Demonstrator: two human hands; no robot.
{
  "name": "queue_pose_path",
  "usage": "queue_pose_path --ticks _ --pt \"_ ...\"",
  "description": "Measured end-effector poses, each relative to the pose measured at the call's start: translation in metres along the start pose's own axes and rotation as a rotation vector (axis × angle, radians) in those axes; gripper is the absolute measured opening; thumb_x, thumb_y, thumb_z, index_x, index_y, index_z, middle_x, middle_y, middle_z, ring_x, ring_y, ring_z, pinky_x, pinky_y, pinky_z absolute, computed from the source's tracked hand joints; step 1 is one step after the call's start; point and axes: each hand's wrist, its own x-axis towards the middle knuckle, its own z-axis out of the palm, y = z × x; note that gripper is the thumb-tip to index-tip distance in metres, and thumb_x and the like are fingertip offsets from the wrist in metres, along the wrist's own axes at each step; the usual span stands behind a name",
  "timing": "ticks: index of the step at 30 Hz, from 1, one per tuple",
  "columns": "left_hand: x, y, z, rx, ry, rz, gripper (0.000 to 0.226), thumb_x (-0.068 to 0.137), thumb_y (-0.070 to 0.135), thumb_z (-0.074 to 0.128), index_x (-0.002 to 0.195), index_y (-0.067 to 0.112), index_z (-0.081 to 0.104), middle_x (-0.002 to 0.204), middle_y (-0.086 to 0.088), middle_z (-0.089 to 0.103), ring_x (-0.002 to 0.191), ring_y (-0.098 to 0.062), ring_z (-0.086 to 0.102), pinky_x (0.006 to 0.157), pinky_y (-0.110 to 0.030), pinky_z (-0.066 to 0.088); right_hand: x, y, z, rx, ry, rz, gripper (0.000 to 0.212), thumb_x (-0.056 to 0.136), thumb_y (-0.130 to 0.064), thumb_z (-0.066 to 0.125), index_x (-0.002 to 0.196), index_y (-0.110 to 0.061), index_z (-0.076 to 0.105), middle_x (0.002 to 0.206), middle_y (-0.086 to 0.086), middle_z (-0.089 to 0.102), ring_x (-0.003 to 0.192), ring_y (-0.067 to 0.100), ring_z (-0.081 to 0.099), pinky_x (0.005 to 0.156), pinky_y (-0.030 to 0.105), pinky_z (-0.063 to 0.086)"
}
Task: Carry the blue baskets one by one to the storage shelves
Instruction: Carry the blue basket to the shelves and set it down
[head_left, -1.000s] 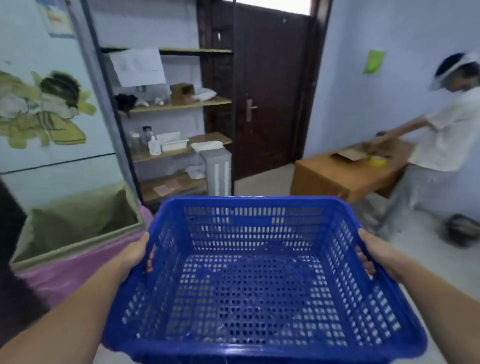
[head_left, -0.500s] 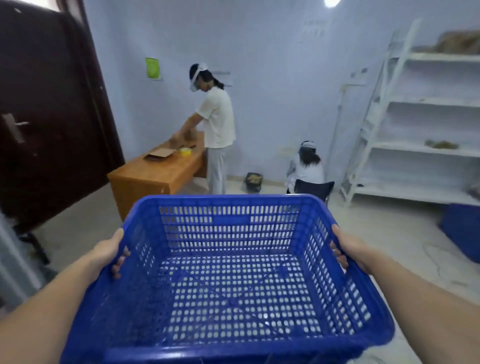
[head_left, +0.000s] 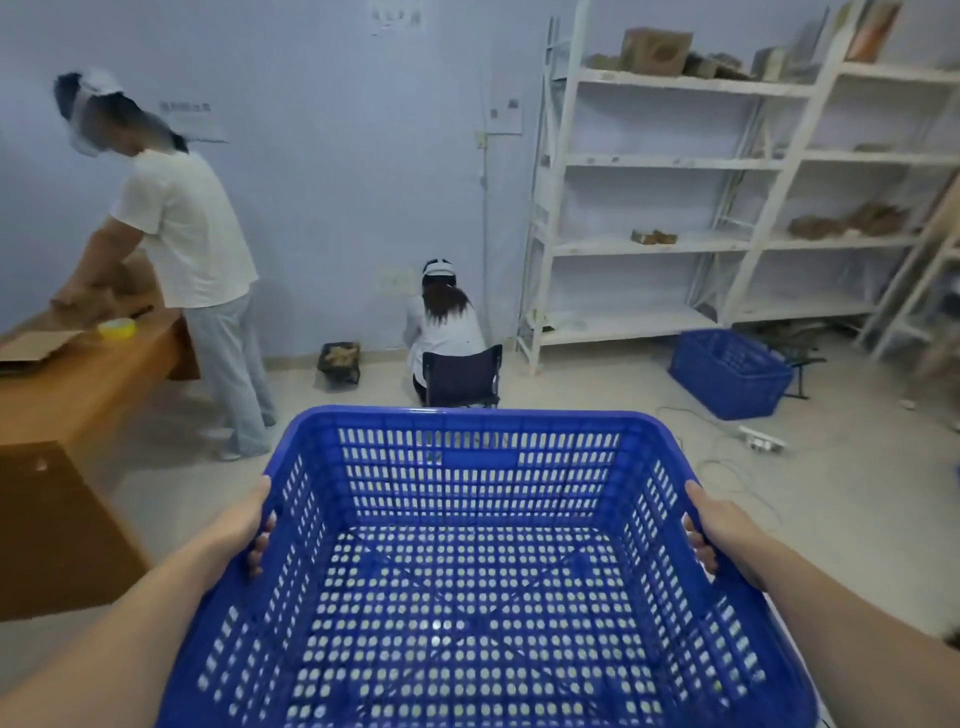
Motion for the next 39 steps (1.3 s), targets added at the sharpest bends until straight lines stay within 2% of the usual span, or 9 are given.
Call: queue_pose_path --ticks 8,15,20,24,31,39 --pt "0.139 0.132 0.102 0.107 -0.185 0.082 0.059 0.104 0.064 0.033 0.079 0.011 0.045 0.051 -0.007 0.045 0.041 -0.021 0.041 0.044 -0.027 0.037 0.074 -0.006 -0.036 0.096 0.22 0.123 0.06 0.103 -0.057 0.037 0.069 -0.009 0.048 0.051 0.008 0.044 0.039 0.02 0.036 0.044 0.027 0.035" --pt "0.224 0.252 0.247 0.217 -0.309 0.199 0.062 0.104 0.064 0.031 0.073 0.011 0.046 0.049 -0.004 0.041 0.039 -0.02 0.033 0.044 -0.027 0.031 0.129 -0.004 -0.1 0.214 0.396 0.25 0.059 0.102 -0.059 0.04 0.078 -0.007 0.053 0.051 0.005 0.047 0.039 0.02 0.038 0.042 0.028 0.035" --pt "0.289 0.323 0.362 0.271 -0.383 0.247 0.066 0.101 0.066 0.039 0.076 0.006 0.051 0.051 -0.007 0.044 0.04 -0.022 0.038 0.045 -0.029 0.037 0.203 -0.008 -0.148 0.242 0.48 0.286 0.062 0.102 -0.059 0.039 0.075 -0.005 0.052 0.05 0.008 0.048 0.037 0.022 0.04 0.045 0.031 0.037" --pt "0.332 0.379 0.441 0.314 -0.413 0.258 0.064 0.101 0.066 0.04 0.078 0.008 0.05 0.052 -0.006 0.044 0.043 -0.022 0.039 0.048 -0.03 0.037 0.274 -0.022 -0.183 0.253 0.515 0.302 0.06 0.103 -0.057 0.038 0.076 -0.005 0.053 0.05 0.008 0.049 0.038 0.022 0.043 0.047 0.033 0.041" --pt "0.403 0.463 0.537 0.327 -0.41 0.276 0.064 0.1 0.068 0.037 0.072 0.012 0.049 0.052 -0.006 0.044 0.044 -0.021 0.039 0.049 -0.03 0.037 0.393 -0.066 -0.232 0.283 0.51 0.303 0.058 0.102 -0.057 0.041 0.076 -0.007 0.054 0.056 0.008 0.051 0.043 0.023 0.045 0.049 0.034 0.043" --pt "0.523 0.547 0.66 0.366 -0.434 0.218 0.064 0.098 0.071 0.036 0.075 0.013 0.047 0.052 -0.005 0.044 0.043 -0.021 0.038 0.047 -0.03 0.036 0.574 -0.108 -0.277 0.255 0.523 0.337 0.063 0.103 -0.058 0.038 0.073 -0.004 0.054 0.052 0.009 0.048 0.041 0.024 0.041 0.046 0.032 0.041"
